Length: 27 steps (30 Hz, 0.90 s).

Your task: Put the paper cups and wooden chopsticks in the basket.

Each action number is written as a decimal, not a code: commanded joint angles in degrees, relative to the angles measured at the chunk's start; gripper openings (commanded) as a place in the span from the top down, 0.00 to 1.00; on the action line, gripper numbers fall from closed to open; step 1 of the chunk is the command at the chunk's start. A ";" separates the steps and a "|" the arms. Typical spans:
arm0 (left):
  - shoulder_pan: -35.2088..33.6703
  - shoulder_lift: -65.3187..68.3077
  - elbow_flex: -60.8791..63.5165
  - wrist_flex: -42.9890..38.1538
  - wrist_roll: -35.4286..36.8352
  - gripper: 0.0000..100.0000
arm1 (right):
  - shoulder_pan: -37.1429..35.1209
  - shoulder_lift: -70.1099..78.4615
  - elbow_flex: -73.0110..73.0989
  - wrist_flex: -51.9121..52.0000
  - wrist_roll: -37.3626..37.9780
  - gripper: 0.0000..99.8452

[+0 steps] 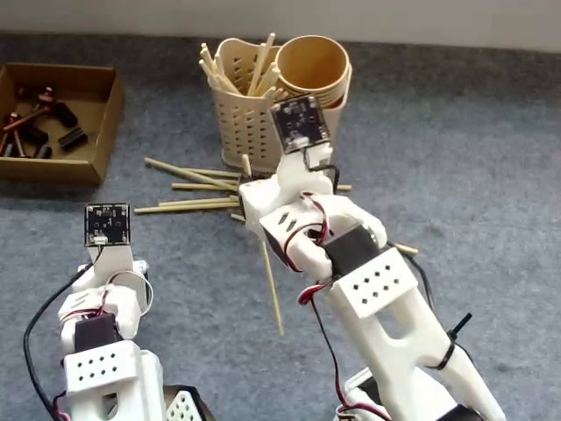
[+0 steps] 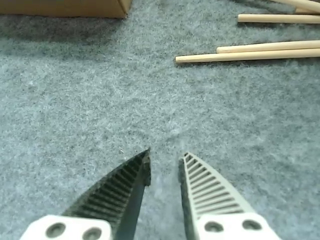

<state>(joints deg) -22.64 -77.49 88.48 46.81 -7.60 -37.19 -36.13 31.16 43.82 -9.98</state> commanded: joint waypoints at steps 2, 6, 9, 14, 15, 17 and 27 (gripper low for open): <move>-0.57 -0.48 -0.31 -1.05 -0.26 0.90 | 0.48 -3.56 -2.86 -8.48 -1.58 1.00; -0.57 -0.48 -0.31 -1.05 -0.26 0.90 | 0.57 -4.97 -2.68 -16.22 -1.32 1.00; -0.57 -0.48 -0.31 -1.05 -0.26 0.90 | 0.66 -5.23 -2.59 -22.81 -1.23 1.00; -0.66 -0.48 -0.31 -1.05 -0.26 0.90 | 1.80 -4.62 -2.59 -37.67 2.37 1.00; -0.66 -0.48 -0.31 -1.05 -0.26 0.90 | 1.89 -4.62 -2.51 -41.19 4.48 1.00; -0.66 -0.48 -0.31 -1.05 -0.26 0.90 | 1.89 -4.62 -2.24 -47.16 9.67 1.00; -0.75 -0.48 -0.31 -1.05 -0.26 0.90 | 4.18 1.54 -0.92 -63.78 18.99 1.00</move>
<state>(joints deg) -22.64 -77.49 88.48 46.81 -7.60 -34.81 -36.04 31.16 -13.14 6.99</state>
